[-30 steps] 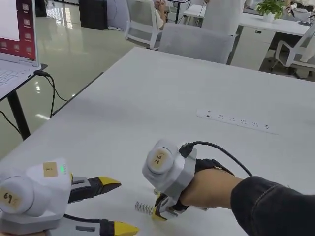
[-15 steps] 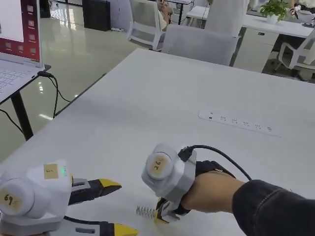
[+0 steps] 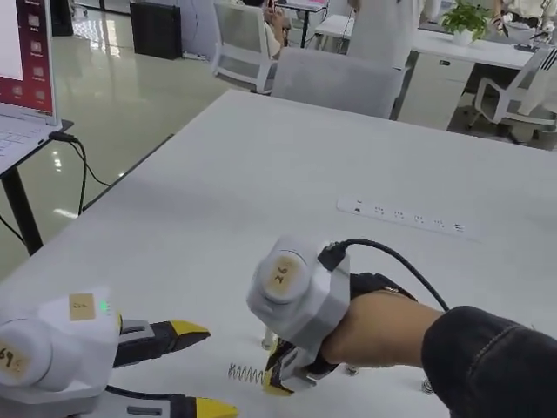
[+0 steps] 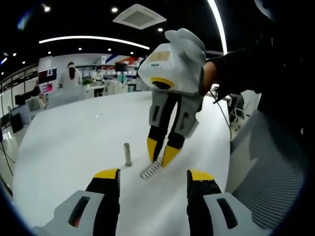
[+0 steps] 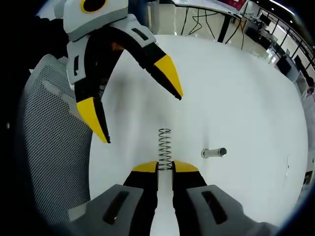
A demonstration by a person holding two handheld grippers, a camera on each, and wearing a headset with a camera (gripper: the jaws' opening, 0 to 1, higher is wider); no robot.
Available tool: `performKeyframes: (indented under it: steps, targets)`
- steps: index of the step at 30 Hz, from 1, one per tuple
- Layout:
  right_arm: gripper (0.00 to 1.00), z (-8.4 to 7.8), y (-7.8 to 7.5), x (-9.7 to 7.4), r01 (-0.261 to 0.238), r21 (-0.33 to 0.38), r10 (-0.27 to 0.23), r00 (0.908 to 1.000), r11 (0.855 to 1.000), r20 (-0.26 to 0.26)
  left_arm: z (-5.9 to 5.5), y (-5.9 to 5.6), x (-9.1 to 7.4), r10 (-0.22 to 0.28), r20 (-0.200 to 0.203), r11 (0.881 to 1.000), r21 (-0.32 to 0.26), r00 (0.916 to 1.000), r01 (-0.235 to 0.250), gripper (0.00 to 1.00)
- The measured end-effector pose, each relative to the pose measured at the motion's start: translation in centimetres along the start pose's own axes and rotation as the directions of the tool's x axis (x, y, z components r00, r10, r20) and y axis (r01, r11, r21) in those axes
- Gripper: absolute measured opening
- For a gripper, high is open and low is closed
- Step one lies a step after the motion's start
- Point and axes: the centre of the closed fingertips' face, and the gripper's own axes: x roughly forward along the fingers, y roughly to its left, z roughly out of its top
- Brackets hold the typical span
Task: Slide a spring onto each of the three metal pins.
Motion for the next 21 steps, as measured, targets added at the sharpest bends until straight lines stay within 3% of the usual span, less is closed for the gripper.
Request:
performKeyframes:
  steps: [9, 21]
  targets:
    - [0.07, -0.1, 1.2, -2.4, 0.004, -0.017, -0.004, 0.9999, 1.0, 0.013, 0.6, -0.6, 0.0, -0.012, 0.006, 1.0, 0.014, 0.9999, 0.012, 0.48]
    - [0.07, -0.6, 2.5, -6.5, 0.019, -0.033, -0.018, 0.9992, 0.999, 0.037, 2.3, -2.5, 1.3, -0.069, 0.013, 0.996, 0.059, 0.9975, 0.068, 0.46]
